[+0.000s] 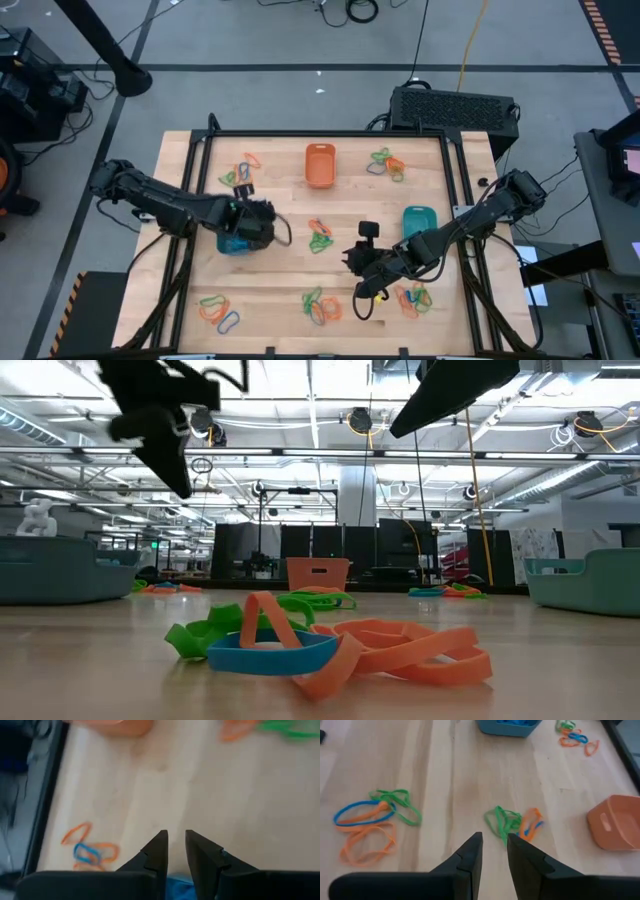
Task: Sort rubber bands into baskets
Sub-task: Put the blue rubber band into the blue bin
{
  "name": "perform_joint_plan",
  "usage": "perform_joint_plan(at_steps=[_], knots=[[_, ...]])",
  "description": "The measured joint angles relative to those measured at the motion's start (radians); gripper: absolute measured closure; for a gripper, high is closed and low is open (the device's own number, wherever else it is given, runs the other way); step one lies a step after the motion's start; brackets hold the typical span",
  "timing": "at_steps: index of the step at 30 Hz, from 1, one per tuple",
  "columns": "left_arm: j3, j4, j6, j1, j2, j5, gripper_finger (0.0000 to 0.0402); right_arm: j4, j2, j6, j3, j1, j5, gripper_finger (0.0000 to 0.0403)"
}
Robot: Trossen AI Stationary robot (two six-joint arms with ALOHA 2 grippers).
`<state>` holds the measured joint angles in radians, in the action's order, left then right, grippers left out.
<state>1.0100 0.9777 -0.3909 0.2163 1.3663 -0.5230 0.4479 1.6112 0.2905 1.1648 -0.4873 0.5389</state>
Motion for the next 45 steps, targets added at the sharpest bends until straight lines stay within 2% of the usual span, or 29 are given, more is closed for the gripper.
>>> perform_joint_plan(at_steps=[3,12,15,17,24,33,45], knots=[[0.0,0.011,0.005,-0.127,-0.003,0.023,0.0327,0.024,0.0,0.0,0.0,0.001,0.008,0.0321],[-0.029,-0.033,0.084,-0.625,-0.007,0.265,0.0327,0.061,0.0,-0.045,0.0,0.001,0.011,0.0321],[-0.081,-0.107,0.115,-0.73,-0.005,0.347,0.0327,0.08,0.0,-0.048,0.0,0.001,0.011,0.0321],[-0.112,-0.153,0.127,-0.776,-0.005,0.365,0.0327,0.1,0.0,-0.048,0.0,0.001,0.011,0.0321],[-0.17,-0.229,0.139,-0.856,-0.004,0.365,0.0327,0.123,0.0,-0.043,0.0,0.001,0.011,0.0321],[-0.298,-0.386,0.138,-0.859,0.006,0.359,0.0327,0.095,0.0,-0.038,0.0,0.002,0.011,0.0321],[-0.384,-0.465,0.138,-0.858,0.006,0.332,0.0327,0.095,0.0,-0.015,0.0,0.002,0.011,0.0321]])
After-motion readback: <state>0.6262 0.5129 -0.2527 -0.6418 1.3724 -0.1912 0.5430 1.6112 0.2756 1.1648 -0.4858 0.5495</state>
